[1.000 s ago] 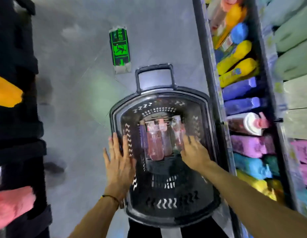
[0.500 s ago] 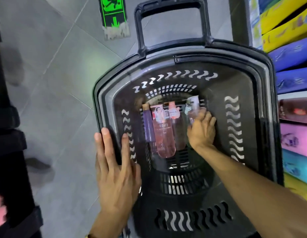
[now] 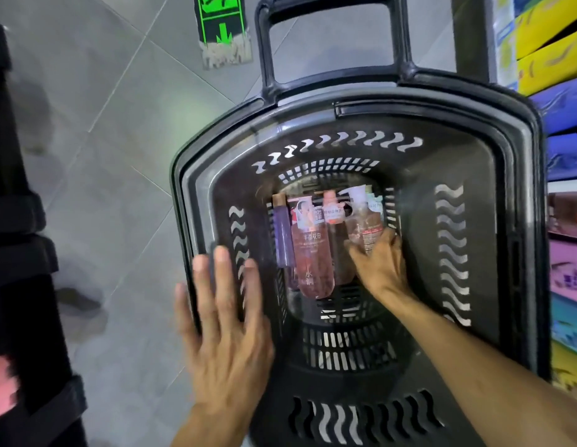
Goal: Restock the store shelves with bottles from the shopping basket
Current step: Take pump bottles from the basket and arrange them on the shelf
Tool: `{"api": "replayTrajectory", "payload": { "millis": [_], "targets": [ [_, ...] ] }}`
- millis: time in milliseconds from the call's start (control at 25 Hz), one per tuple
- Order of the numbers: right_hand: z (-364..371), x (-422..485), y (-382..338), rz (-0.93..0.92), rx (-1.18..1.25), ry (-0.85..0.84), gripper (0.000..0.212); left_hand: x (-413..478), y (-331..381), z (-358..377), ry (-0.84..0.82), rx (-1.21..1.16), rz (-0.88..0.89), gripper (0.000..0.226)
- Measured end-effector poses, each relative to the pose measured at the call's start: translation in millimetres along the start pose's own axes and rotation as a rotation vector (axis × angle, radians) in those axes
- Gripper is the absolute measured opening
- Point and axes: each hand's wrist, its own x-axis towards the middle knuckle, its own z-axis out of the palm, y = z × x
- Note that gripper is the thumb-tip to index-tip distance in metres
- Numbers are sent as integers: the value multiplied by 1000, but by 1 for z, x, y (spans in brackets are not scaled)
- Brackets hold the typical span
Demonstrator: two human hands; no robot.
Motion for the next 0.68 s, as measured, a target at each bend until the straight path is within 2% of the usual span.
{"api": "replayTrajectory", "payload": {
  "millis": [40, 120, 200, 280, 320, 480, 680],
  "targets": [
    [-10, -8, -1, -6, 65, -11, 68, 2, 15, -2, -17, -25, 43, 57],
    [-24, -17, 2, -12, 181, -9, 58, 25, 50, 5, -198, -139, 41, 56],
    [-31, -25, 5, -5, 286, -49, 48, 58, 75, 22, -440, -233, -122, 60],
    [-30, -27, 12, 25, 370, -82, 50, 83, 81, 60, -639, -266, -261, 69],
    [-26, -26, 16, 44, 393, -90, 52, 88, 81, 81, -695, -252, -276, 71],
    [-14, -20, 27, 84, 495, -95, 45, 96, 75, 150, -696, -105, -249, 54],
    [-4, -24, 36, 66, 556, -113, 41, 118, 76, 177, -629, -70, -290, 50]
  ]
}}
